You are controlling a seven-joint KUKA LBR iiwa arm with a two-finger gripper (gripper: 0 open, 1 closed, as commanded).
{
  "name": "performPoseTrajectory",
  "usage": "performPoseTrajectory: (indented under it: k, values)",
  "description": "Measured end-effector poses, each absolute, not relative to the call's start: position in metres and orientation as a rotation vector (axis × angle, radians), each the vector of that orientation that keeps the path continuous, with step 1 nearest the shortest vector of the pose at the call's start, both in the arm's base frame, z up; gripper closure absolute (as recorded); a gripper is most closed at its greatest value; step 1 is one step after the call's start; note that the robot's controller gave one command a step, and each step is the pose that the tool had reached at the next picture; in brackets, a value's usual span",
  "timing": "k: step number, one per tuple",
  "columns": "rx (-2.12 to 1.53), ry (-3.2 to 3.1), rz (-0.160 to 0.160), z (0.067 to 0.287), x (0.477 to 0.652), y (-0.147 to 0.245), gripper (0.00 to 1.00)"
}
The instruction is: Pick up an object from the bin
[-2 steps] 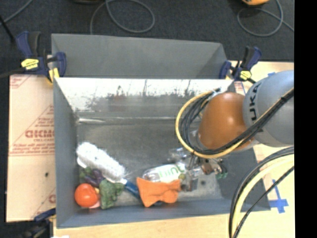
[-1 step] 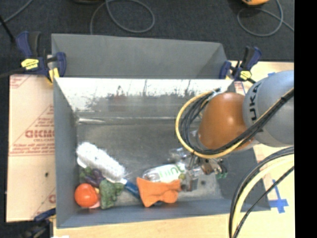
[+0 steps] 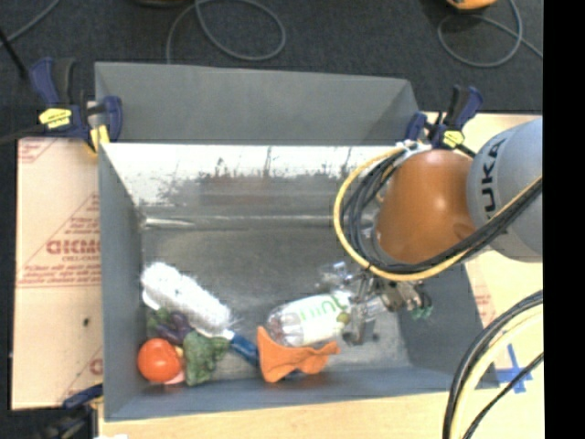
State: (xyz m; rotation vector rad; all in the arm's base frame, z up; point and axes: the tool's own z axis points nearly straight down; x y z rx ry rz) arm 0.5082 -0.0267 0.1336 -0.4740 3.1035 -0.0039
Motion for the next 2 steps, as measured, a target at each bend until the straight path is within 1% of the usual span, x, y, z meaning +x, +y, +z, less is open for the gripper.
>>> performPoseTrajectory:
  k: [1,2]
  values:
    - [-0.465,3.078,-0.012,0.147,0.506,-0.043,1.0]
    - [-0.411,3.119,-0.001,0.159,0.502,-0.038,1.0]
